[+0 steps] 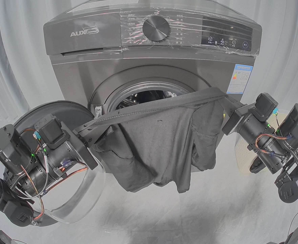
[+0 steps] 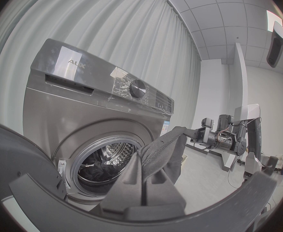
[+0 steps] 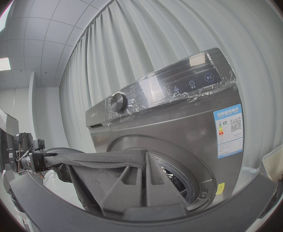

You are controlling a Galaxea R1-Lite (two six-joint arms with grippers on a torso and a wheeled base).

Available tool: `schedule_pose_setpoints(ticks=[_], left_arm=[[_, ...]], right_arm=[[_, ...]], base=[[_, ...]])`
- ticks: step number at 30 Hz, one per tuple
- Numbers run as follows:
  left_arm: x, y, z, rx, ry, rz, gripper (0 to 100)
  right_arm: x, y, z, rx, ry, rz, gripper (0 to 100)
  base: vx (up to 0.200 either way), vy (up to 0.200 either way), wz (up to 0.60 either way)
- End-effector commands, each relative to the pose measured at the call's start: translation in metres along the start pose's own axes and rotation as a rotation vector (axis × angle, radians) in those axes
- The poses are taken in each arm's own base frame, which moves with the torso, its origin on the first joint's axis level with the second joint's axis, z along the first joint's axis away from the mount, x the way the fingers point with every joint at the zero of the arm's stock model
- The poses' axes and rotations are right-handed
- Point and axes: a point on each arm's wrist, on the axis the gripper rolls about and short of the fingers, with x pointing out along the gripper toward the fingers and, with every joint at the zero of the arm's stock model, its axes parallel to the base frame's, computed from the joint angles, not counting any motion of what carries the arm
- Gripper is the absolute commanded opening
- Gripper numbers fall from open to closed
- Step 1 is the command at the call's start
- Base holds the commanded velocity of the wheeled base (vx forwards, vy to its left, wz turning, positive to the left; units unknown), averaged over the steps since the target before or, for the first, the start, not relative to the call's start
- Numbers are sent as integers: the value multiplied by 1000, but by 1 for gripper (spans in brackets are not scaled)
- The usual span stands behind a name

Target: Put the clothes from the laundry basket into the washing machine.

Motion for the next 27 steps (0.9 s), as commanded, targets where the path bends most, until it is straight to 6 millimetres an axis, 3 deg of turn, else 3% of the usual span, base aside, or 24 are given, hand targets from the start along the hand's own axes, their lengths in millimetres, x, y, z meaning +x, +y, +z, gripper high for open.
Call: schedule_pose_setpoints(ticks=[1, 27], left_arm=[[-2, -2, 6, 3, -23, -5, 0], [-4, -1, 3, 0, -7, -7, 0]], right_arm=[[0, 4, 9, 4, -31, 13, 0], [0, 5, 8, 6, -29, 18, 0]], base=[[0, 0, 0], [0, 0, 0]])
